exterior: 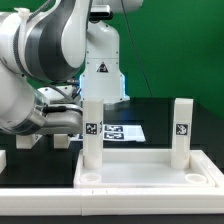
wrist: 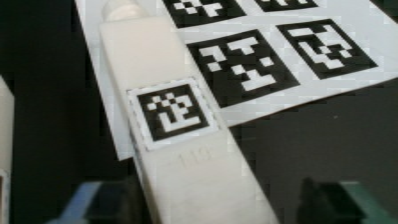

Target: Assemble desk

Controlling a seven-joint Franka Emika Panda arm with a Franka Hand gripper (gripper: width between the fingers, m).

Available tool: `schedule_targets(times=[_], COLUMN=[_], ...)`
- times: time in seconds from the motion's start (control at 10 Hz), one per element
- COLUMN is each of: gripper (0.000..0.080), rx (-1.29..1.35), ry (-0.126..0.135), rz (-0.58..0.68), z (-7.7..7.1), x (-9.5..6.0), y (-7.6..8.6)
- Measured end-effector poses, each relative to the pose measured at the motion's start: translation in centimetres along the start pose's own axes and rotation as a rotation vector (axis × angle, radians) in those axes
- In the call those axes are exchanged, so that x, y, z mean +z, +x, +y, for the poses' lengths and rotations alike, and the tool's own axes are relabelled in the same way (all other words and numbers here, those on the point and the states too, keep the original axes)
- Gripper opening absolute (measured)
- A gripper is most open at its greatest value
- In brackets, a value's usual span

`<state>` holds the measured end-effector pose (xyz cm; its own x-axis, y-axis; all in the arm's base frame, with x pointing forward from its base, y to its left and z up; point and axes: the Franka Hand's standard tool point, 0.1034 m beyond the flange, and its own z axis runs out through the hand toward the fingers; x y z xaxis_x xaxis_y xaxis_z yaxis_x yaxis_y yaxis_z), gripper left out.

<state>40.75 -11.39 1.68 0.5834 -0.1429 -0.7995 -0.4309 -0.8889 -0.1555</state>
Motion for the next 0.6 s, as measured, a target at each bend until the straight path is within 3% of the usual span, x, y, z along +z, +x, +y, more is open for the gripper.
schedule_targets(times=[0.1, 0.6], gripper=[0.0288, 0.0288], rx=[0.0, 0.0], ry=[0.0, 0.0], rz=[0.0, 0.0], z=[0.01, 0.02], x=[-0.01, -0.01], y=[0.0, 0.0])
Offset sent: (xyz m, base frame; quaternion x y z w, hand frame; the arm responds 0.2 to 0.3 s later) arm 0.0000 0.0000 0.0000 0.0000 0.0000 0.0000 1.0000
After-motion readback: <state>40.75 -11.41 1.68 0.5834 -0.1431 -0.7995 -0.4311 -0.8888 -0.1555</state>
